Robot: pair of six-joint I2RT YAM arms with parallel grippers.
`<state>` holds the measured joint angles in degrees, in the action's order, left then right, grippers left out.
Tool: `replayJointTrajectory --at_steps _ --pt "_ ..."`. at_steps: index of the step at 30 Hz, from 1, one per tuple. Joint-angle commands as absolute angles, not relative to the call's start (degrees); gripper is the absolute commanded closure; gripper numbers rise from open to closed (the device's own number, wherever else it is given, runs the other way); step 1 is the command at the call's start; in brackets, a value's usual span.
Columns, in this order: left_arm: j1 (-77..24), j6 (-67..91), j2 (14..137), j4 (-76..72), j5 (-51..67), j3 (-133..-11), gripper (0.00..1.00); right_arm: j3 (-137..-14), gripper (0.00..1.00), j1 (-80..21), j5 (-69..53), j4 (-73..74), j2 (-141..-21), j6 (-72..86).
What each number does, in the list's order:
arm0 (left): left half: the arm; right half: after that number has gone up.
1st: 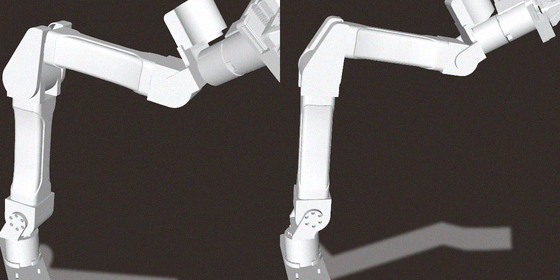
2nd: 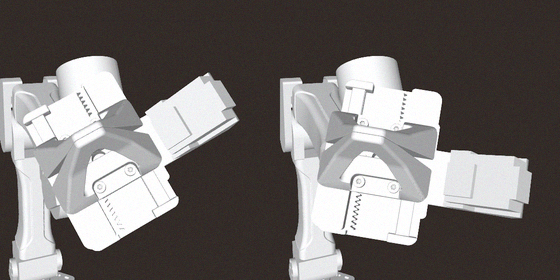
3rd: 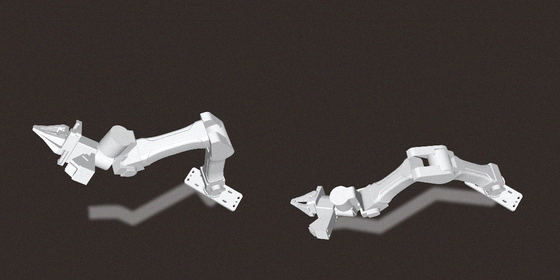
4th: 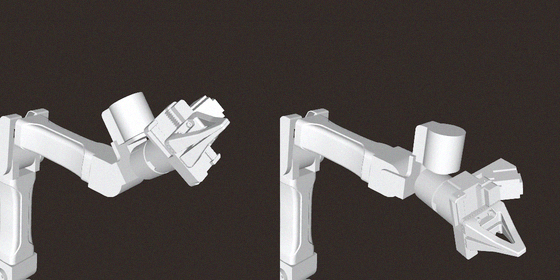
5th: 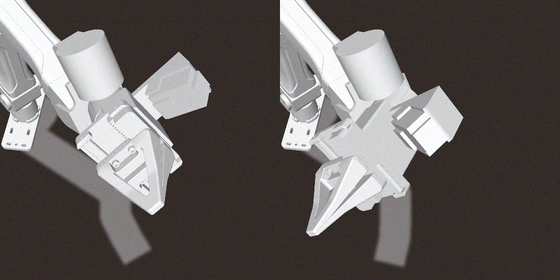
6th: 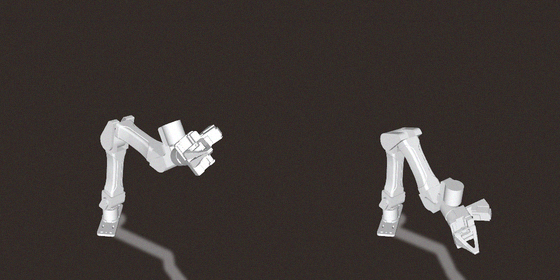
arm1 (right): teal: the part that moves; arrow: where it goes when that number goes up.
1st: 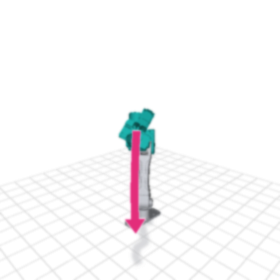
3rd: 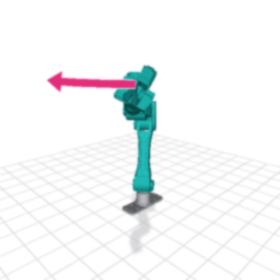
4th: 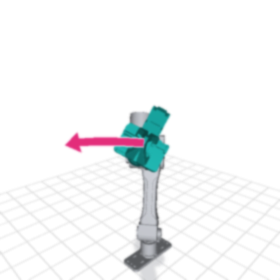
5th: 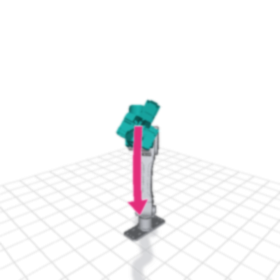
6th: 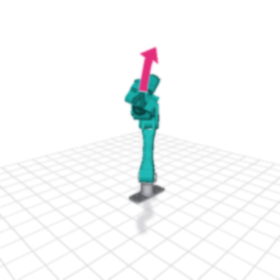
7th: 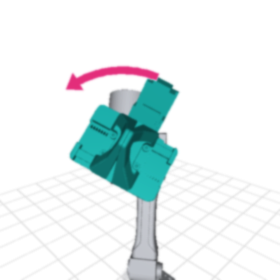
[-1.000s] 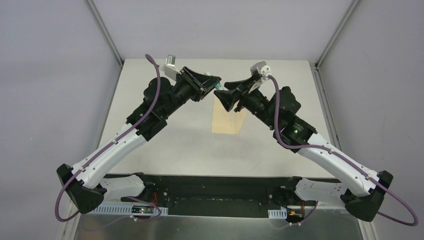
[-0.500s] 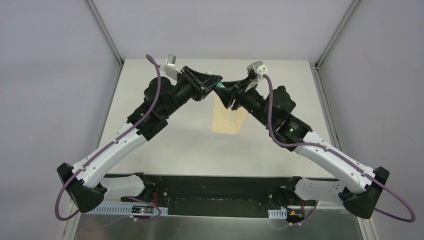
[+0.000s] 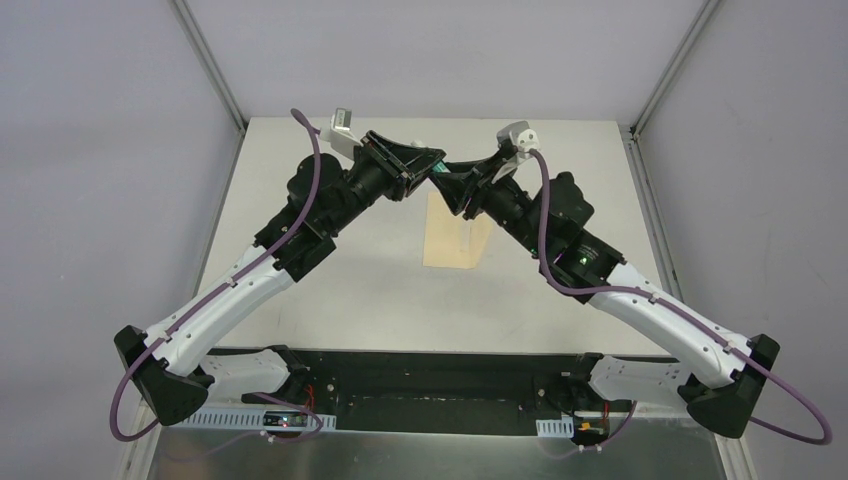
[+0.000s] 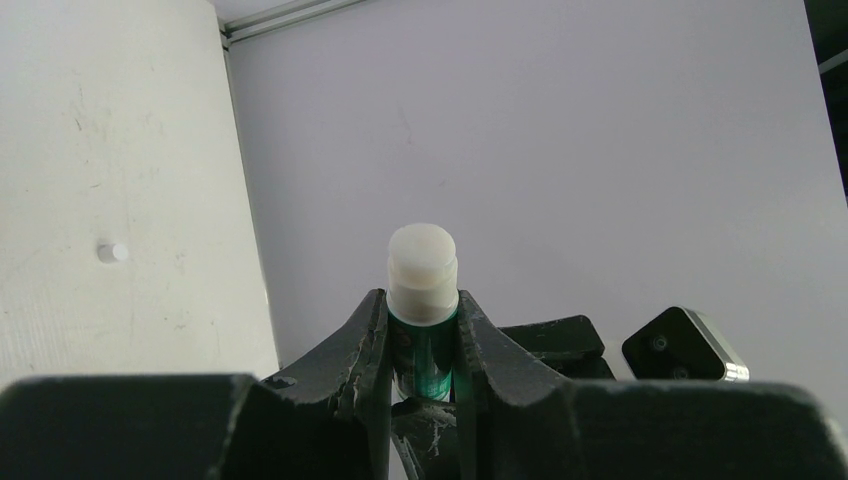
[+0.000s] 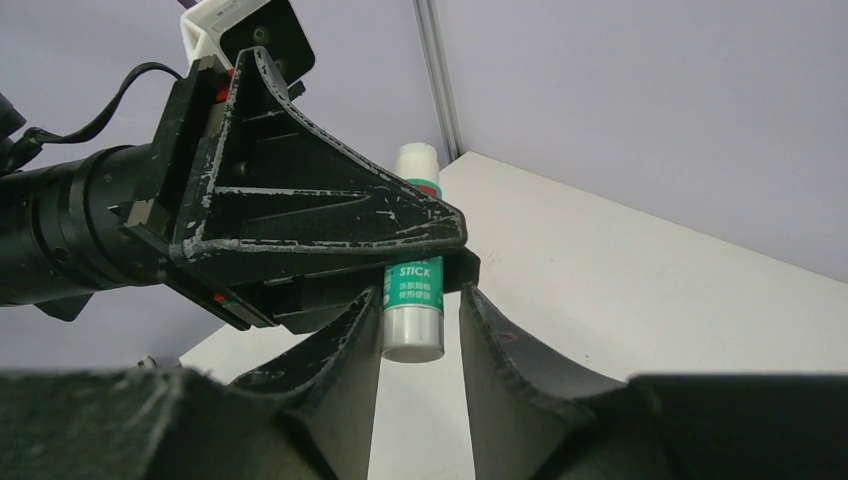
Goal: Place the letter into the envelope and seal it
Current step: Unscrew the solid glue, then adjust the solid glue.
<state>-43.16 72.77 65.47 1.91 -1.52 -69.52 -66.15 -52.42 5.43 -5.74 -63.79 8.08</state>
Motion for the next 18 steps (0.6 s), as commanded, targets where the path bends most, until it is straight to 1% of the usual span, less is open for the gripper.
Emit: replayJointTrajectory --at_steps 1,9,14,18 --pt "-43.70 73.63 65.23 -1.31 -1.12 -70.39 1.00 -66.16 0.63 -52.57 6.42 -9.56 -61.40 8.34" --pt "-43.80 74.28 66.03 -1.71 -0.86 -70.09 1.00 -66.39 0.62 -52.56 5.64 -8.90 -61.17 8.69" --pt "-44.09 74.89 67.00 -2.25 -0.27 -70.85 1.00 -66.88 0.65 -52.56 5.57 -8.38 -62.16 8.47" --pt "-44.18 75.40 67.53 -2.81 -0.09 -71.10 1.00 -66.97 0.65 -52.61 6.11 -8.42 -62.54 8.22"
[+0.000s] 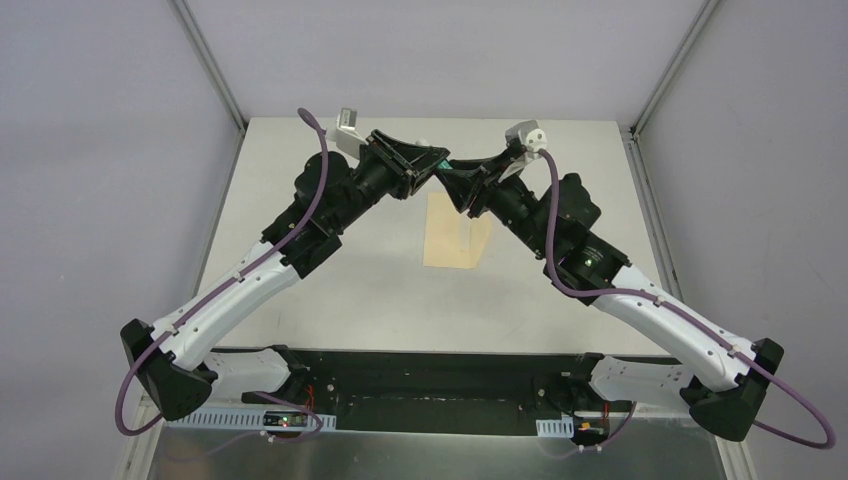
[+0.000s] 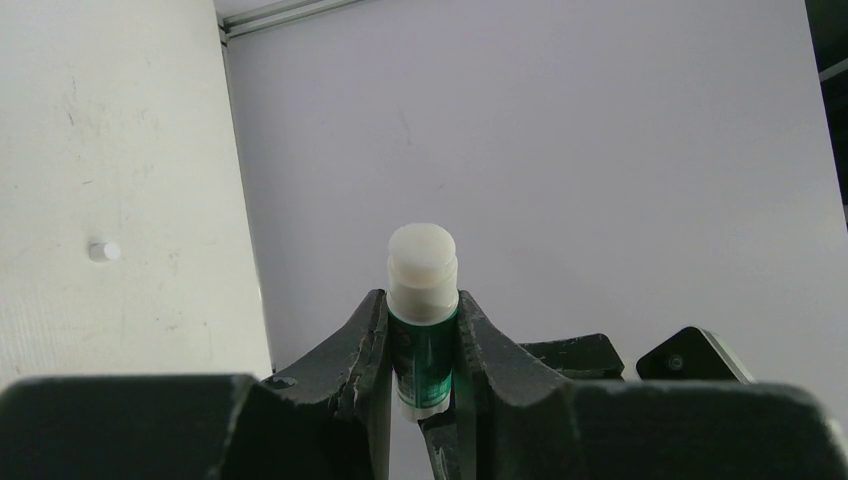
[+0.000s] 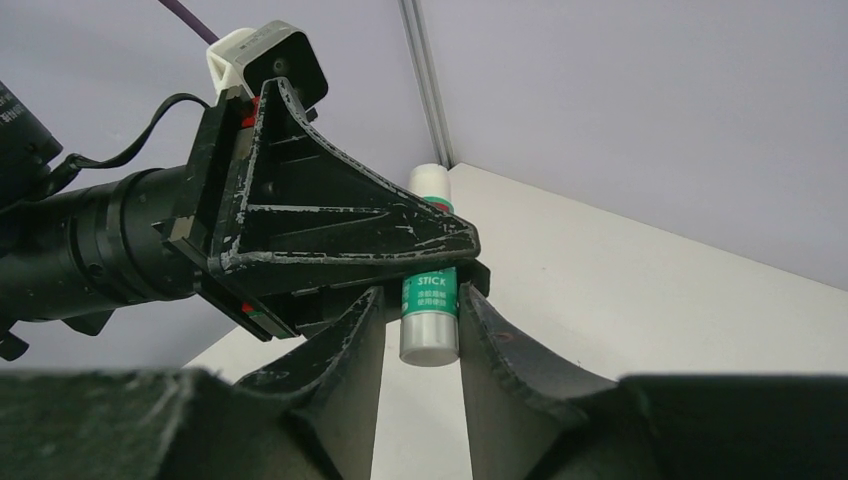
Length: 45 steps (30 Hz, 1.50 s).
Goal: Place the letter into the envelope and seal it
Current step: Adjust the solid glue.
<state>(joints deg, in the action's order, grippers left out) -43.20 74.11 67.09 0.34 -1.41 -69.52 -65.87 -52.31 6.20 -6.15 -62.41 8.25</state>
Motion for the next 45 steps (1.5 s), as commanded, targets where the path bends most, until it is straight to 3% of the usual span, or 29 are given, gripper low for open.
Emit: replayJointTrajectory --at_steps 1,16,28,39,45 --pt "-44.17 75.60 67.58 -2.86 -0.09 -71.04 1.00 -67.08 0.66 -52.52 6.10 -8.39 -62.61 8.18" --pt "-44.27 78.37 67.71 -5.42 -0.09 -69.50 1.00 -66.21 0.64 -52.57 7.76 -8.77 -63.48 7.44" --pt "-44.24 78.68 67.27 -4.31 3.18 -67.24 0.99 -66.51 0.92 -52.51 9.58 -7.40 -62.04 8.86" --pt "-44.24 75.77 69.58 -4.68 5.86 -69.13 0.81 -64.74 0.98 -52.58 10.39 -6.60 -57.74 9.25" --pt "-44.24 71.19 68.94 -5.40 5.72 -69.00 0.55 -63.93 0.98 -52.56 11.00 -6.09 -57.09 9.49"
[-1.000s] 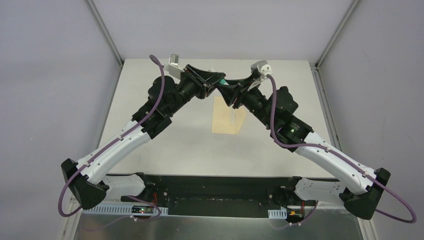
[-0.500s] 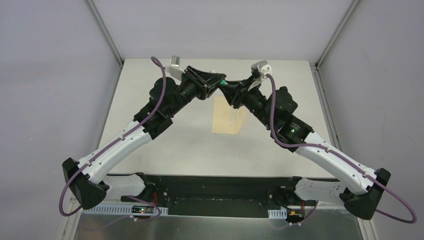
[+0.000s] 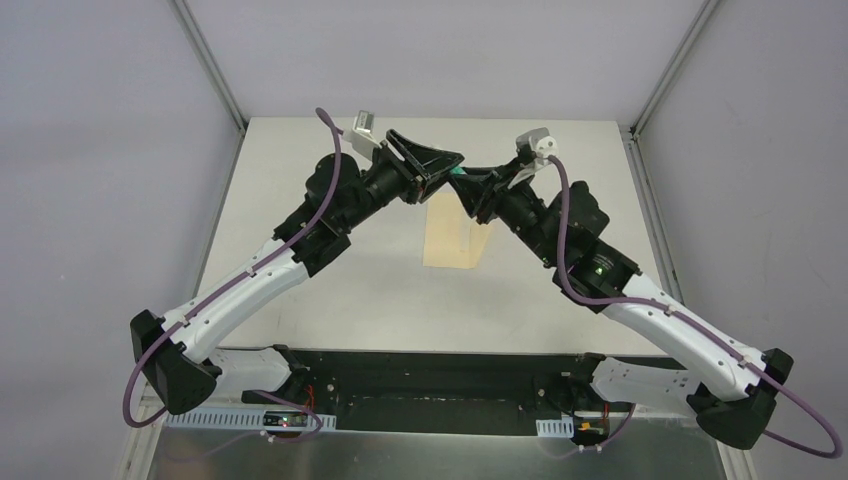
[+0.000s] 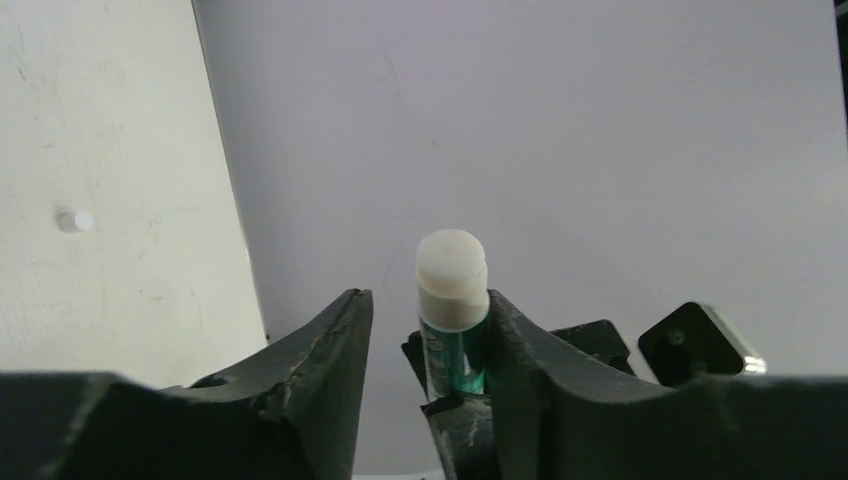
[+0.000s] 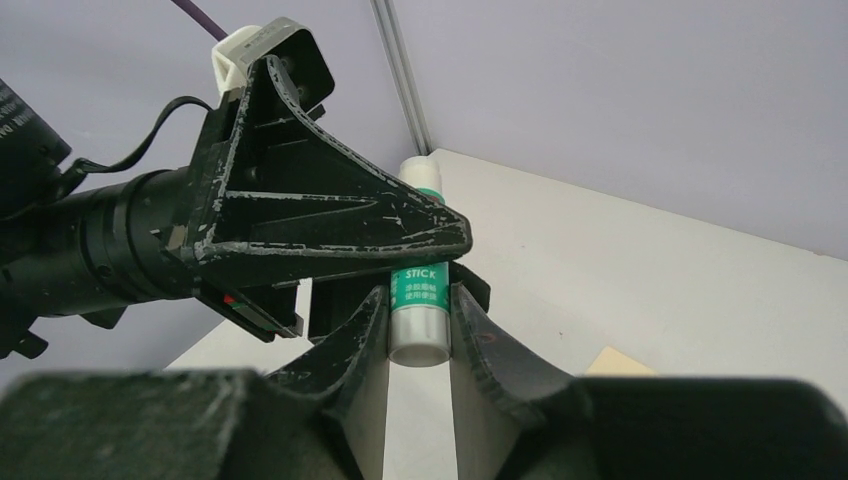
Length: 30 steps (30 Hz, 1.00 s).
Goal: Place the letter into the envelope and seal it
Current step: Adjust the solid glue.
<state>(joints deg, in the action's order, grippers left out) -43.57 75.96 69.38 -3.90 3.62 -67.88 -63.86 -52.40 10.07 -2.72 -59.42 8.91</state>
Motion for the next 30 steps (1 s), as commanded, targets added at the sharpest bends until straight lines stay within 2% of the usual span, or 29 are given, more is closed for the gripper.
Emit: replayJointTrajectory --at_steps 1,5,14,20,26,30 --pt "-44.27 69.87 68.79 -5.55 5.79 -69.19 0.50 -63.78 0.98 -52.59 11.37 -5.96 -57.00 9.49" --pt "-44.20 63.94 68.25 -4.70 6.42 -70.02 0.37 -62.86 0.99 -52.55 12.69 -5.82 -56.40 9.93" --pt "-42.71 45.53 61.63 -0.73 6.56 -68.78 0.28 -62.64 0.99 -52.38 13.80 -3.62 -55.27 10.16" --pt "-41.42 28.22 59.25 4.92 10.21 -74.14 0.26 -63.20 0.99 -52.36 12.31 -0.91 -55.28 10.30" --pt "-41.45 -4.77 61.22 24.87 15.55 -88.04 0.28 -65.49 0.99 -52.35 9.15 6.33 -54.12 10.23" --pt "-41.83 -25.43 61.95 34.27 19.27 -90.96 0.30 -67.51 0.99 -52.38 5.75 12.55 -52.62 9.81"
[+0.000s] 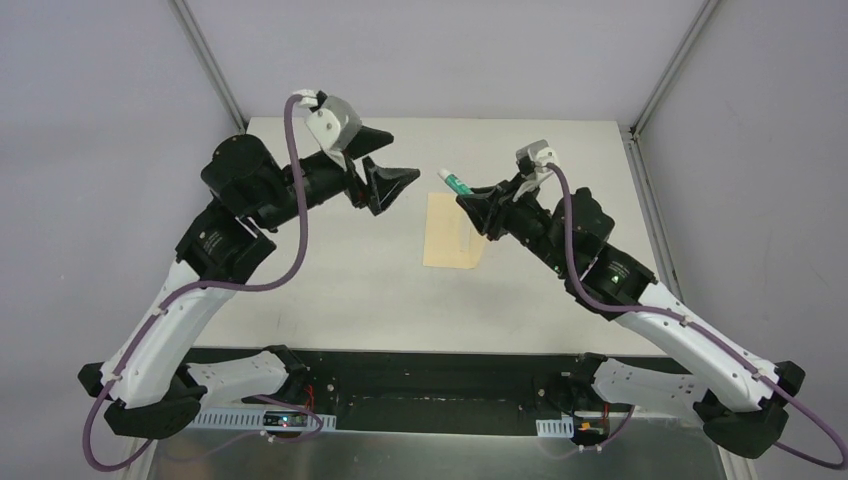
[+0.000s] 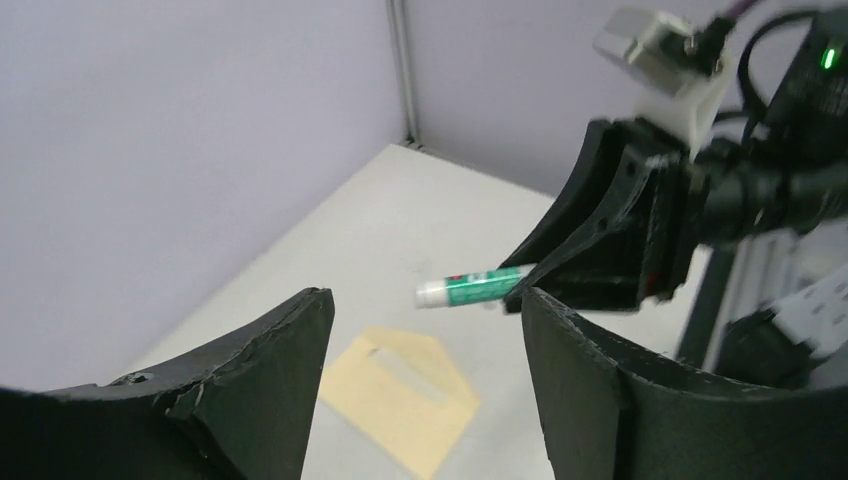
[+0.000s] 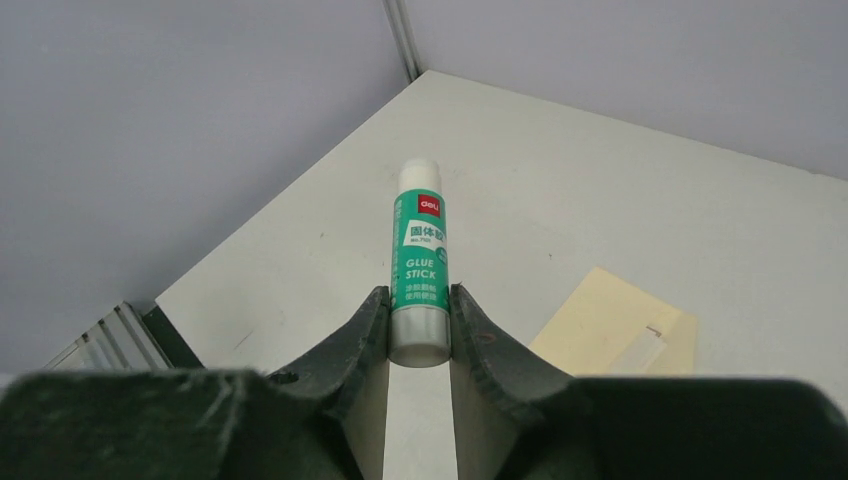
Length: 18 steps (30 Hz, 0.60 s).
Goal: Place the letter into the envelope and seal it
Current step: Adjust the solid glue.
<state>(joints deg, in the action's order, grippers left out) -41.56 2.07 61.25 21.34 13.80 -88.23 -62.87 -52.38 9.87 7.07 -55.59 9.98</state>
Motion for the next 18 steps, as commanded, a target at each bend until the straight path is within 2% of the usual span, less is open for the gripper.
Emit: replayJointTrajectory --at_steps 1,4,8,18 --pt "-42.66 -30.13 61.63 35.24 19.72 -90.46 0.30 -67.84 0.99 -52.31 4.83 13.99 -52.16 9.69" --pt "-46.19 -42.15 60.85 37.01 18.88 -87.95 0.30 -68.17 0.99 -52.32 1.63 17.60 -50.20 9.50" --pt "-48.31 -53.09 59.42 37.08 23.37 -85.37 0.34 -69.71 0.99 -52.35 -3.88 22.36 -49.09 9.13" --pt "-56.38 -64.63 60.75 36.88 18.19 -83.87 0.36 -71.48 0.99 -52.30 -9.44 26.14 -49.87 9.36"
